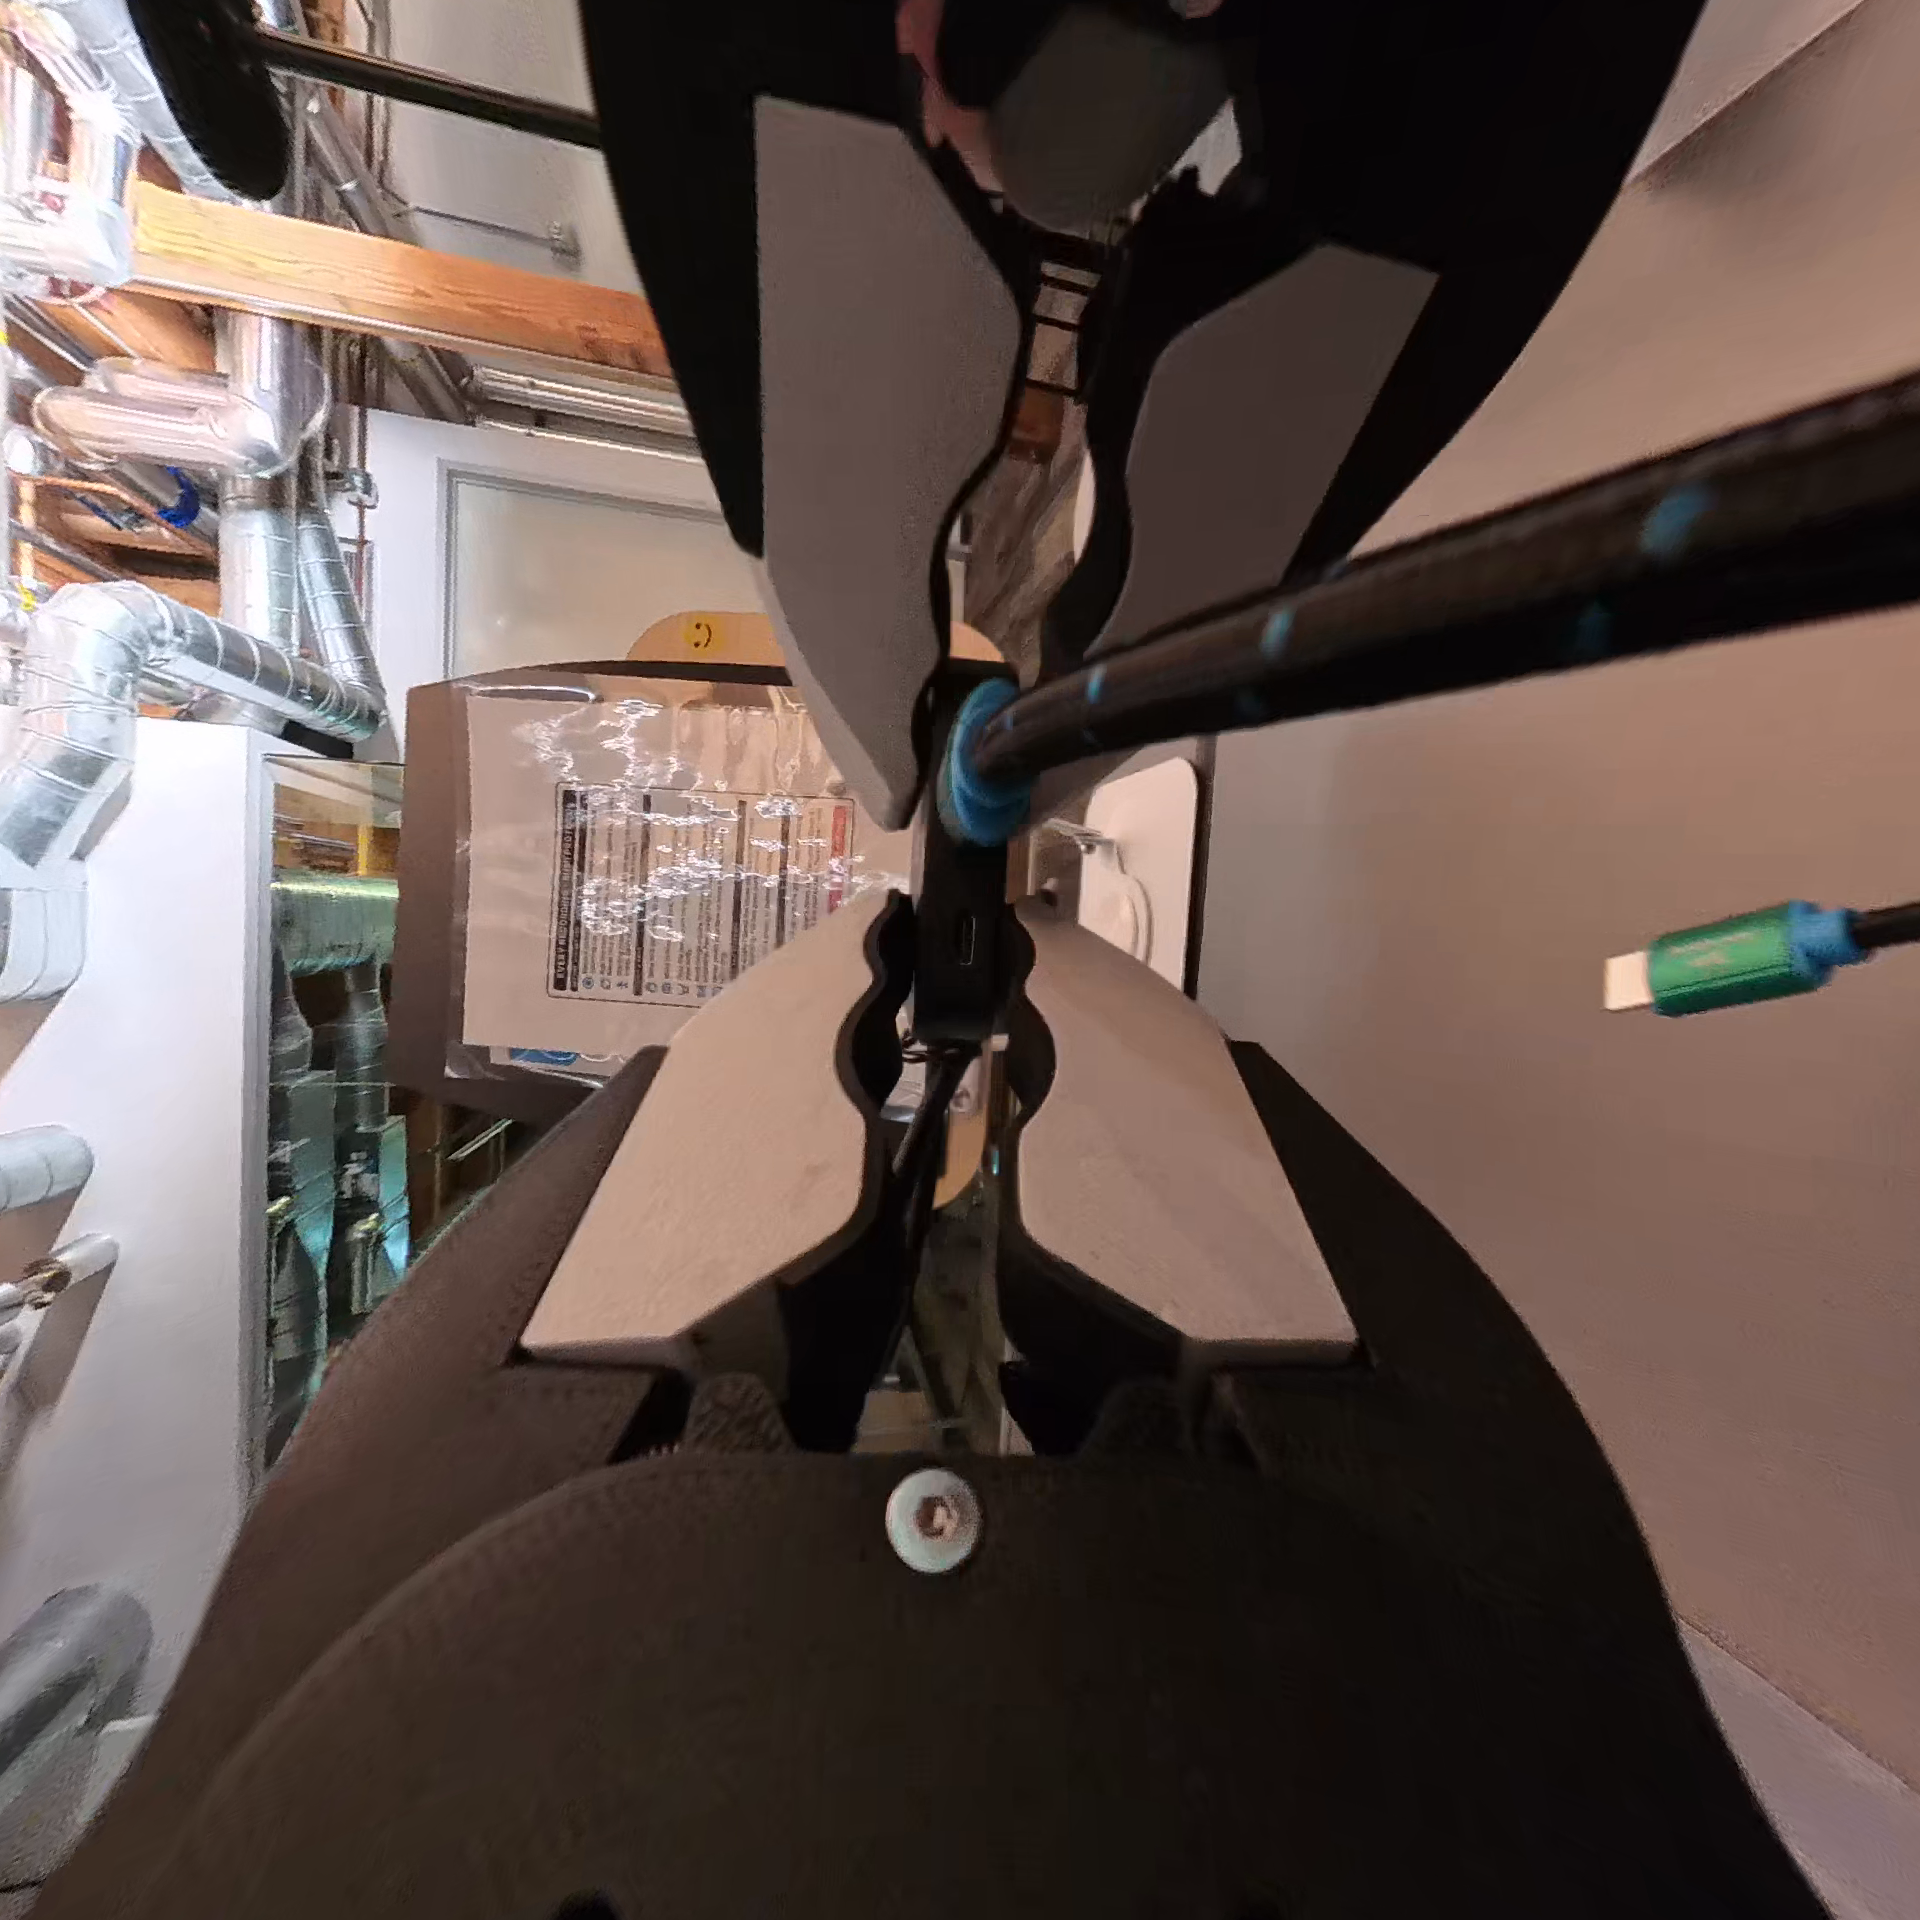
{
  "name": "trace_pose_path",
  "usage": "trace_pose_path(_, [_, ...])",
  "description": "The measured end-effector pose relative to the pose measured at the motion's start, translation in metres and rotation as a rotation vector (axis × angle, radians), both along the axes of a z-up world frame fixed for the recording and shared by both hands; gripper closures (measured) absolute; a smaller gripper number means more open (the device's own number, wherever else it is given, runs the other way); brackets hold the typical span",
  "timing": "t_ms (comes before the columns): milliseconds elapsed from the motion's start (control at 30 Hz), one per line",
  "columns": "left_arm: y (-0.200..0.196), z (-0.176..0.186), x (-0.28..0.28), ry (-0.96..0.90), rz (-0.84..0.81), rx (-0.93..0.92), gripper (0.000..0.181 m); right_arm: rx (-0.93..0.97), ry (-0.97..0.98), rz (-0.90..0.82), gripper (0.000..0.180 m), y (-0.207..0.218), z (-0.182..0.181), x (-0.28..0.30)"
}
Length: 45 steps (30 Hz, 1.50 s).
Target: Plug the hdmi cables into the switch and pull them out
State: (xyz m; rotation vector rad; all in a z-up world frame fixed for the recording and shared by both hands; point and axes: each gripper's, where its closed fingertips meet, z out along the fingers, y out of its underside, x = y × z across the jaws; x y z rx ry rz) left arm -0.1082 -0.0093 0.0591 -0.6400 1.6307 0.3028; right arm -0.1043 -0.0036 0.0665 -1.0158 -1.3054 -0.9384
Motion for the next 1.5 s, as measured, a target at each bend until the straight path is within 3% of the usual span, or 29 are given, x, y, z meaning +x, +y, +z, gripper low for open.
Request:
trace_pose_path(100, [-0.005, 0.01, 0.002, -0.107, -0.056, -0.074, 0.158, 0.036, 0.053, 0.056, 0.165, -0.005, 0.009, 0.002])
trace_pose_path(200, [-0.011, 0.018, -0.002, -0.175, -0.13, -0.39, 0.134, 0.084, 0.063, 0.072, 0.165, -0.006, 0.015, 0.01])
trace_pose_path(333, [-0.016, 0.027, -0.014, -0.21, -0.234, -0.834, 0.088, 0.129, 0.099, 0.123, 0.165, -0.012, 0.02, 0.013])
trace_pose_path(433, [-0.018, 0.034, -0.016, -0.252, -0.316, -0.996, 0.078, 0.167, 0.079, 0.177, 0.165, -0.02, 0.023, 0.006])
trace_pose_path(567, [-0.027, 0.03, -0.012, -0.227, -0.393, -1.169, 0.076, 0.223, 0.043, 0.201, 0.164, -0.026, 0.025, -0.003])
trace_pose_path(667, [-0.028, 0.031, -0.008, -0.252, -0.433, -1.166, 0.083, 0.219, 0.03, 0.194, 0.165, -0.025, 0.023, -0.004])
trace_pose_path(900, [-0.017, 0.032, -0.009, -0.28, -0.4, -1.135, 0.08, 0.274, 0.049, 0.146, 0.165, -0.023, 0.032, 0.004])
trace_pose_path(1100, [-0.026, 0.041, -0.005, -0.358, -0.529, -1.184, 0.079, 0.291, 0.147, 0.188, 0.164, -0.029, 0.041, -0.006])
trace_pose_path(1200, [-0.035, 0.043, 0.001, -0.401, -0.625, -1.196, 0.086, 0.283, 0.152, 0.212, 0.165, -0.031, 0.04, -0.015])
trace_pose_path(1300, [-0.041, 0.042, 0.001, -0.396, -0.671, -1.221, 0.107, 0.261, 0.173, 0.23, 0.165, -0.032, 0.041, -0.014])
trace_pose_path(1500, [-0.039, 0.04, 0.001, -0.385, -0.646, -1.214, 0.108, 0.271, 0.132, 0.208, 0.165, -0.03, 0.039, -0.013])
